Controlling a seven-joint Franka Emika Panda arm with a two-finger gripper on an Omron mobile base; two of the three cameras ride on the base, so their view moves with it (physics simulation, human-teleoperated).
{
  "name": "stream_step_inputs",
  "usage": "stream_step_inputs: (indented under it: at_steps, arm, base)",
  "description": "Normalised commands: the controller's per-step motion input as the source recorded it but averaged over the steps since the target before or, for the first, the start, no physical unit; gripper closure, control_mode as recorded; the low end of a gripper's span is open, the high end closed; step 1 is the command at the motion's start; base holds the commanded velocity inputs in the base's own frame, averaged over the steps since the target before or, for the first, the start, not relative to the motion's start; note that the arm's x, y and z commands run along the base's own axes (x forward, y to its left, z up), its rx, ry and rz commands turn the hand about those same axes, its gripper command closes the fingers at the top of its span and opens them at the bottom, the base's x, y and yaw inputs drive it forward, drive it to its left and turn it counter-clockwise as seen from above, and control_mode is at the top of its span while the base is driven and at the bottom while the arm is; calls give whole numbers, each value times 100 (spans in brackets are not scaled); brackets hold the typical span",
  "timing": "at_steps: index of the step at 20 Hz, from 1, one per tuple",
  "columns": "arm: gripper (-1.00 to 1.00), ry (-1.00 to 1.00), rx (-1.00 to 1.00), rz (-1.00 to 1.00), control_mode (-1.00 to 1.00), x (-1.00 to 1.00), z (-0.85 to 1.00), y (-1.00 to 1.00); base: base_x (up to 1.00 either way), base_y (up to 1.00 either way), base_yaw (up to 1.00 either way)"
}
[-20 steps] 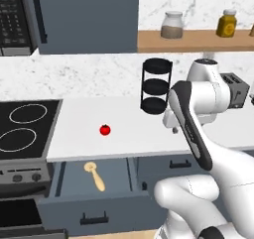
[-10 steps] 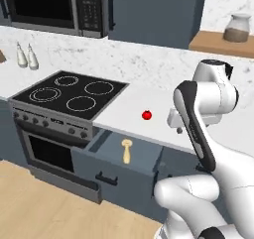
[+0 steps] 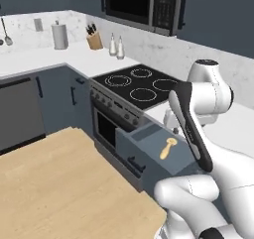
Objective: Pick the pizza cutter from the drawer and place it on the counter.
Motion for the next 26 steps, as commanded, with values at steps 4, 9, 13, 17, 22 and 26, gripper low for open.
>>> stream_step_inputs:
  at_steps: [4, 9, 13, 17, 22, 26]
  arm:
    - [-100, 0, 0, 0, 100, 0, 0, 0]
    - [-100, 0, 0, 0, 100, 0, 0, 0]
    - [-100, 0, 0, 0, 100, 0, 0, 0]
    - [-100, 0, 0, 0, 100, 0, 0, 0]
    - [-100, 0, 1, 4, -100, 0, -1, -11]
    - [-100, 3, -1, 1, -100, 6, 8, -5]
  base:
    - [-20, -82, 35]
    - [-27, -4, 28]
    - [-12, -4, 38]
    - [-12, -54, 29]
    - [-2, -19, 8]
    - [0, 0, 0]
